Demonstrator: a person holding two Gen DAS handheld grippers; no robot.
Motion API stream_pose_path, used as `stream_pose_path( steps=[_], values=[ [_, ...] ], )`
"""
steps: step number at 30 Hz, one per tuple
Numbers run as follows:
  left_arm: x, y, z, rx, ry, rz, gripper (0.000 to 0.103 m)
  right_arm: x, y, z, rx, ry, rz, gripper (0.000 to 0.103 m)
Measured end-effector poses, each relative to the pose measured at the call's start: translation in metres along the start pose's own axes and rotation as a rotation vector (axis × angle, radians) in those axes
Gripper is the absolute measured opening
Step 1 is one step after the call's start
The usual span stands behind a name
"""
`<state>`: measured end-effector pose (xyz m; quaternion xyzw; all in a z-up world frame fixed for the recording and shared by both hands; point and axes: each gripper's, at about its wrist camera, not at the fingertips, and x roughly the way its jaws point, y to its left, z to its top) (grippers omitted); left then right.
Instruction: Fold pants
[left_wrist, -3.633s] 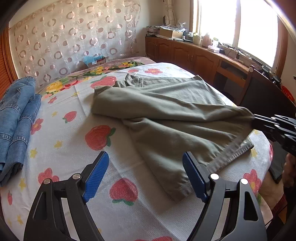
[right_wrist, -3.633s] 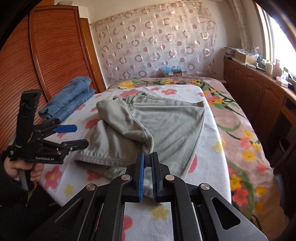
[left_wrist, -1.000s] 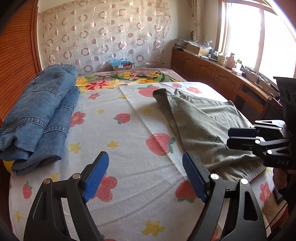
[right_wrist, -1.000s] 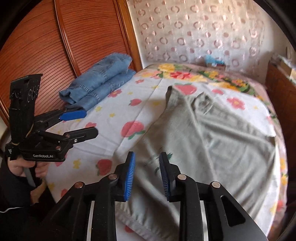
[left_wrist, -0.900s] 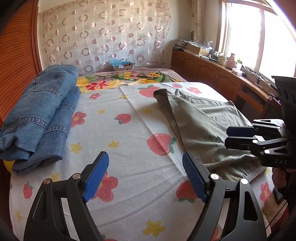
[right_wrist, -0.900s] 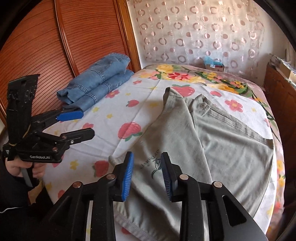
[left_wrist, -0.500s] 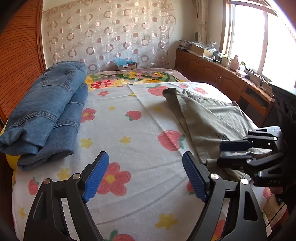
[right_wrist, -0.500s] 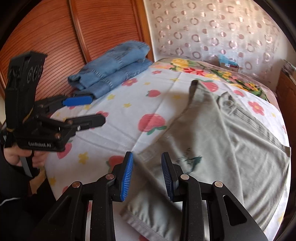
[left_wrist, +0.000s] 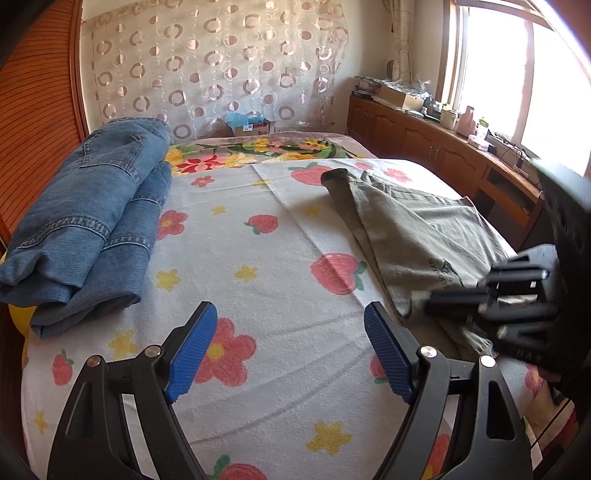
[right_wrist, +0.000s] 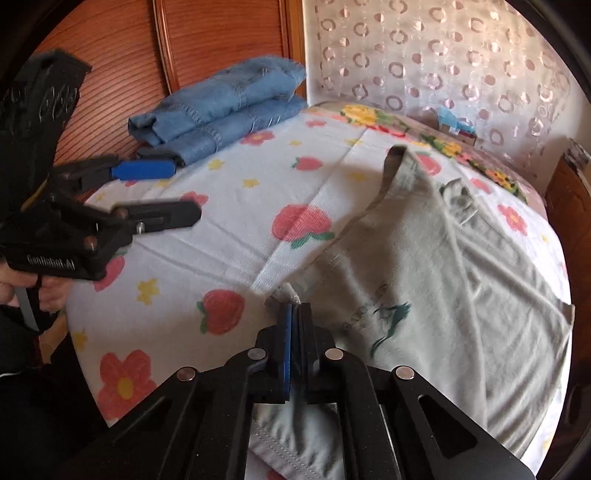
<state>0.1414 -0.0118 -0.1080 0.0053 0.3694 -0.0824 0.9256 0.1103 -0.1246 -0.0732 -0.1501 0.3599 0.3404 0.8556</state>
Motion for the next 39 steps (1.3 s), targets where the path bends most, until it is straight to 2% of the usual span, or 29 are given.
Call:
stream_pose_path(
  steps=[4, 8, 15, 19, 22, 25, 30, 32, 37, 39],
  values=[
    [0.003, -0.012, 0.002, 0.022, 0.01, -0.015, 0.083, -0.027, -0.025, 0.006, 0.072, -0.089, -0.034, 0.003],
    [0.007, -0.028, 0.006, 0.048, 0.014, -0.042, 0.083, -0.049, -0.063, 0.01, 0.141, -0.128, -0.1, 0.003],
    [0.015, -0.057, 0.009, 0.09, 0.027, -0.09, 0.083, -0.065, -0.136, 0.007, 0.233, -0.134, -0.274, 0.003],
    [0.015, -0.063, 0.007, 0.101, 0.034, -0.097, 0.083, -0.072, -0.168, -0.005, 0.311, -0.142, -0.339, 0.003],
    [0.015, -0.063, 0.005, 0.1, 0.039, -0.095, 0.083, -0.068, -0.188, -0.016, 0.375, -0.125, -0.351, 0.003],
    [0.015, -0.064, 0.005, 0.099, 0.04, -0.094, 0.083, -0.058, -0.196, -0.024, 0.398, -0.087, -0.377, 0.003],
    [0.016, -0.065, 0.005, 0.104, 0.043, -0.094, 0.083, -0.043, -0.194, -0.013, 0.405, -0.047, -0.407, 0.004],
    [0.016, -0.066, 0.005, 0.107, 0.045, -0.095, 0.083, -0.042, -0.191, -0.008, 0.41, -0.035, -0.423, 0.015],
    [0.017, -0.071, 0.003, 0.116, 0.049, -0.099, 0.083, -0.059, -0.183, -0.005, 0.424, -0.071, -0.41, 0.027],
    [0.017, -0.073, 0.003, 0.119, 0.049, -0.103, 0.083, -0.064, -0.178, -0.013, 0.422, -0.074, -0.405, 0.028]
  ],
)
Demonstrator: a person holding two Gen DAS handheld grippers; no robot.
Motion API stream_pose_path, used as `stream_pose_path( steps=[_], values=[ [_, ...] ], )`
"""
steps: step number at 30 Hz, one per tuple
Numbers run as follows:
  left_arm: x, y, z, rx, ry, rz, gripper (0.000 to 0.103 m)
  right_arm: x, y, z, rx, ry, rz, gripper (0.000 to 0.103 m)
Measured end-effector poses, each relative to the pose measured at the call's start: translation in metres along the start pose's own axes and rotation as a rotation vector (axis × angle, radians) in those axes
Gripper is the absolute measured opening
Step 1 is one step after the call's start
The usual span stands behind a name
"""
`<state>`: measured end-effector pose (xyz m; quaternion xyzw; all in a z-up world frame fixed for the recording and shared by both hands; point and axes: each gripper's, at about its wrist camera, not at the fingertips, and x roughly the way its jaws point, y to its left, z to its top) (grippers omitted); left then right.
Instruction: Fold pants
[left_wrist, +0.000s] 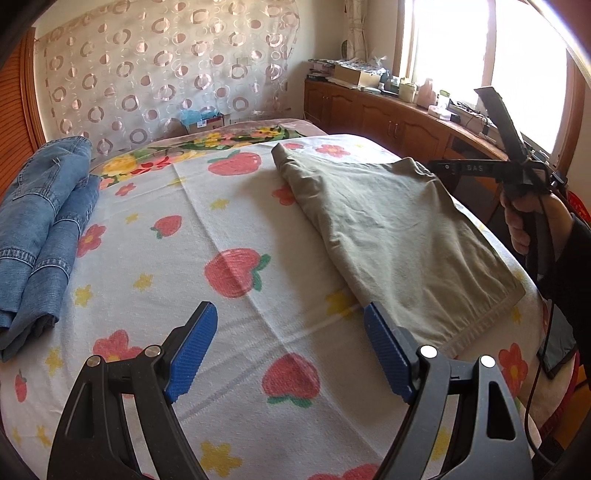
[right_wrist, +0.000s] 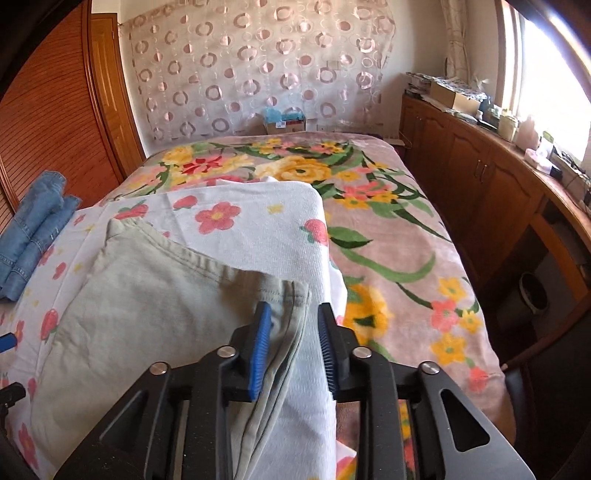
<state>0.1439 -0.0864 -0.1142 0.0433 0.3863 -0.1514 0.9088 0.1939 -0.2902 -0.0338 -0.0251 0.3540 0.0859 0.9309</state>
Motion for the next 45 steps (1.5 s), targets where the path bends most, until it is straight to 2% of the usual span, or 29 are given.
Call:
stream_pose_path(
  steps=[7, 22, 30, 35, 40, 45],
  values=[
    [0.002, -0.008, -0.001, 0.019, 0.009, -0.011, 0.083, -0.019, 0.005, -0.033, -0.002, 0.007, 0.051, 0.028],
    [0.006, -0.016, -0.007, 0.027, 0.029, -0.025, 0.083, -0.104, 0.006, -0.113, 0.02, 0.016, 0.113, 0.028],
    [0.001, -0.026, -0.009, 0.052, 0.025, -0.052, 0.083, -0.12, 0.01, -0.131, 0.034, 0.048, 0.131, 0.027],
    [0.006, -0.028, -0.011, 0.058, 0.043, -0.047, 0.083, -0.126, 0.005, -0.13, 0.061, 0.051, 0.171, 0.011],
    [0.007, -0.026, -0.013, 0.049, 0.047, -0.042, 0.083, -0.14, 0.005, -0.128, 0.062, 0.018, 0.182, 0.009],
    [0.007, -0.026, -0.013, 0.049, 0.047, -0.042, 0.083, -0.135, 0.006, -0.137, 0.059, 0.044, 0.172, 0.009]
  ],
)
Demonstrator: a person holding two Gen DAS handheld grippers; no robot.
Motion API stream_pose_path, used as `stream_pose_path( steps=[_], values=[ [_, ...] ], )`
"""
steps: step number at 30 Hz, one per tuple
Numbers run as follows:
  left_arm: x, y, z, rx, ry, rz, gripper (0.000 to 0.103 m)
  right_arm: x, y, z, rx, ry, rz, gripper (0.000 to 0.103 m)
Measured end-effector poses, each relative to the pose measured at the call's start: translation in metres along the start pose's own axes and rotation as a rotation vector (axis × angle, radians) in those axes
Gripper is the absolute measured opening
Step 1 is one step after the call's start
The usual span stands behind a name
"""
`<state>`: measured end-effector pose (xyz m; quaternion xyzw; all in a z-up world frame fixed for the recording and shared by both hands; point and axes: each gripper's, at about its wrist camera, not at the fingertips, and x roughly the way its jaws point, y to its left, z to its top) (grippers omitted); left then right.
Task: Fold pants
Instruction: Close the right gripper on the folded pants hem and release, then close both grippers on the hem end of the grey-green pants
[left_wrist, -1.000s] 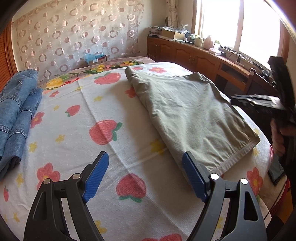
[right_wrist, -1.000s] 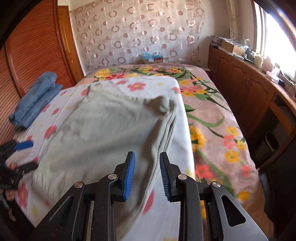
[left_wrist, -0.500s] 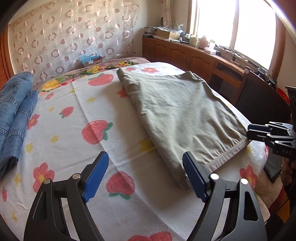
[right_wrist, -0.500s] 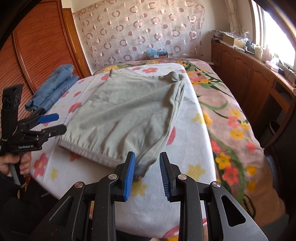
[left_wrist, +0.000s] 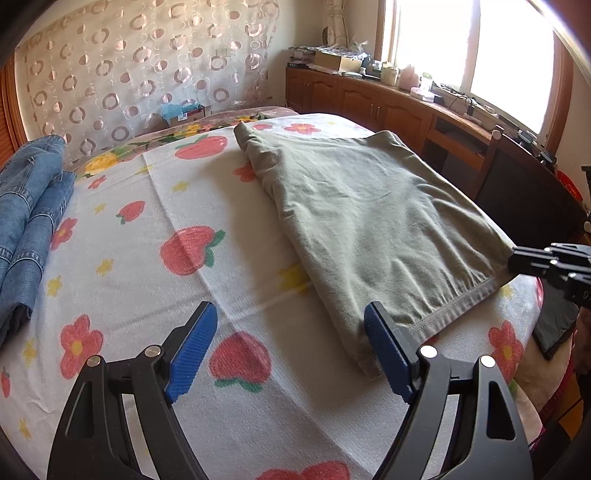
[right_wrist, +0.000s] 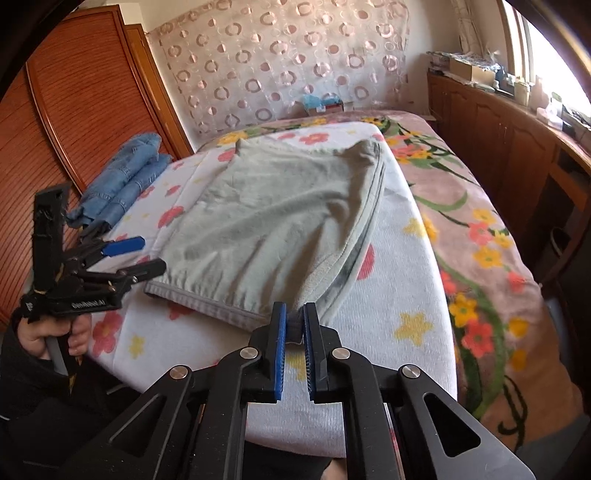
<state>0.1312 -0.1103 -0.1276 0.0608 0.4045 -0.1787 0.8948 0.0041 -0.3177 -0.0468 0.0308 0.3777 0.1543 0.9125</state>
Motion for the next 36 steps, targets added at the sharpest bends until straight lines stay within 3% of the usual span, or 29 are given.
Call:
stream_pose_path(
  steps=[4, 8, 11, 13, 22, 36],
  values=[
    [-0.005, -0.001, 0.0, 0.003, -0.014, -0.017, 0.083, 0.005, 0.002, -0.001, 0.004, 0.001, -0.02, 0.01],
    [-0.01, -0.005, 0.001, 0.013, -0.032, -0.047, 0.08, 0.011, 0.009, 0.0, -0.01, -0.005, -0.052, 0.019],
    [-0.011, -0.006, 0.001, 0.017, -0.03, -0.063, 0.069, 0.014, 0.013, 0.0, -0.02, -0.009, -0.072, 0.026],
    [-0.009, -0.007, 0.0, 0.019, -0.025, -0.07, 0.068, 0.016, 0.013, -0.001, -0.017, -0.006, -0.074, 0.028],
    [0.0, -0.01, -0.002, 0.025, 0.009, -0.06, 0.067, 0.021, 0.012, -0.001, -0.016, 0.0, -0.028, 0.028],
    [0.001, -0.011, -0.004, 0.026, 0.015, -0.052, 0.067, 0.024, 0.015, -0.003, -0.054, -0.004, -0.025, 0.027]
  ],
)
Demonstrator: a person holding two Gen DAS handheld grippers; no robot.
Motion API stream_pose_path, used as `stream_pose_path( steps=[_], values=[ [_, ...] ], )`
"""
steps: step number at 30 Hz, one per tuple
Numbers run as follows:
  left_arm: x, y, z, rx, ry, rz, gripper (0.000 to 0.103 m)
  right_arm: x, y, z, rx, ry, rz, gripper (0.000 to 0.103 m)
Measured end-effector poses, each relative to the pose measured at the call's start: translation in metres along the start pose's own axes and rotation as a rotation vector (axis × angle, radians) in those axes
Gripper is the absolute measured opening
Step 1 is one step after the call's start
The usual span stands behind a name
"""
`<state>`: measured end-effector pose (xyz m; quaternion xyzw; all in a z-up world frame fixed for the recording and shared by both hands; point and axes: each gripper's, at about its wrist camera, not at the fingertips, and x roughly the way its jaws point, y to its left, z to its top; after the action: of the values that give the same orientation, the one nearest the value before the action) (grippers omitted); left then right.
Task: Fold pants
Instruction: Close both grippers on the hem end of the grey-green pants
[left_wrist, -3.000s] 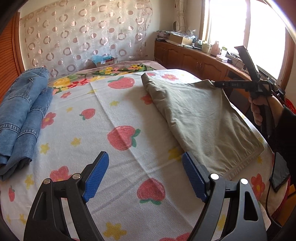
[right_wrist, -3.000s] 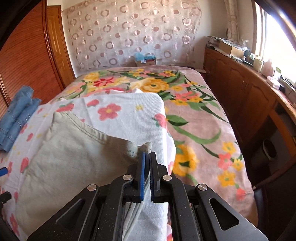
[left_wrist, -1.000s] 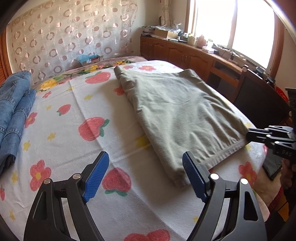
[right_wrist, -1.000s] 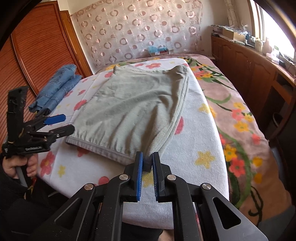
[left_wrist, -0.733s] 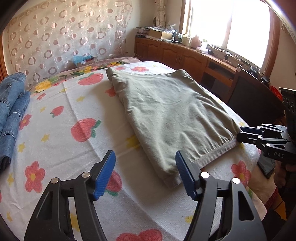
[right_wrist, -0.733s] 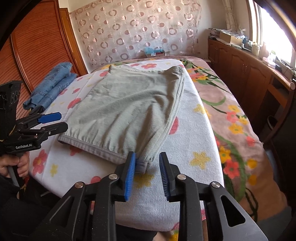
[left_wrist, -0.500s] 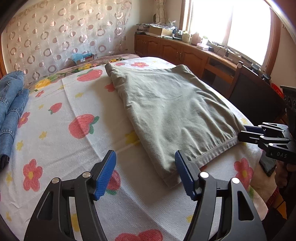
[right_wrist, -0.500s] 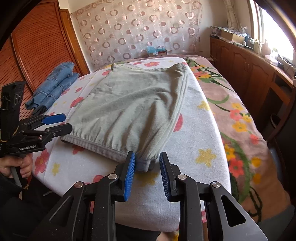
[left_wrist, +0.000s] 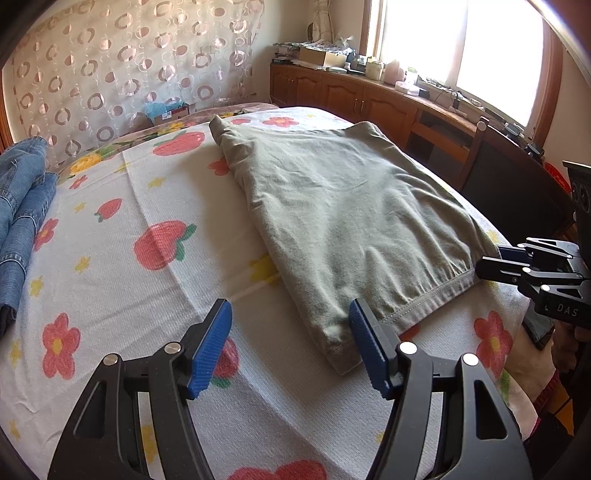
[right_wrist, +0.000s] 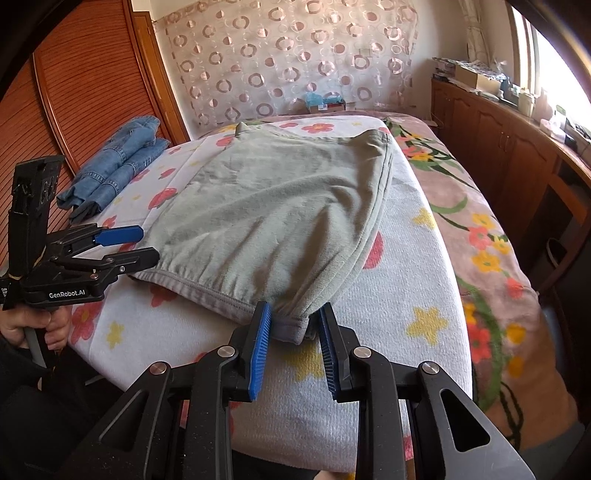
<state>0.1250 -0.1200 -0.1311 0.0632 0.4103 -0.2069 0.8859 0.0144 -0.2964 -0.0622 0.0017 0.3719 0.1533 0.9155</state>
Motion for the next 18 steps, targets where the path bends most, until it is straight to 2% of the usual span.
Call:
stream_pose_path(
  steps=[2, 4, 6, 11, 14, 18],
  values=[
    [-0.001, -0.001, 0.0, 0.003, -0.003, -0.011, 0.059, 0.0, 0.0, 0.0, -0.001, 0.0, 0.0, 0.027],
    [-0.002, -0.004, -0.001, 0.008, -0.005, -0.016, 0.056, 0.0, 0.0, 0.0, 0.001, -0.001, 0.002, 0.027],
    [-0.003, -0.007, -0.002, 0.021, -0.006, -0.02, 0.047, 0.0, 0.0, 0.0, 0.003, -0.002, 0.003, 0.027],
    [-0.003, -0.006, -0.002, 0.008, -0.003, -0.048, 0.042, -0.001, -0.001, -0.001, 0.007, -0.004, 0.007, 0.027],
    [-0.003, -0.007, -0.002, 0.003, -0.002, -0.081, 0.032, -0.001, -0.002, -0.001, 0.009, -0.006, 0.01, 0.026],
    [-0.005, -0.014, -0.003, 0.021, -0.004, -0.103, 0.012, -0.001, -0.003, 0.0, 0.016, -0.004, 0.025, 0.022]
  ],
)
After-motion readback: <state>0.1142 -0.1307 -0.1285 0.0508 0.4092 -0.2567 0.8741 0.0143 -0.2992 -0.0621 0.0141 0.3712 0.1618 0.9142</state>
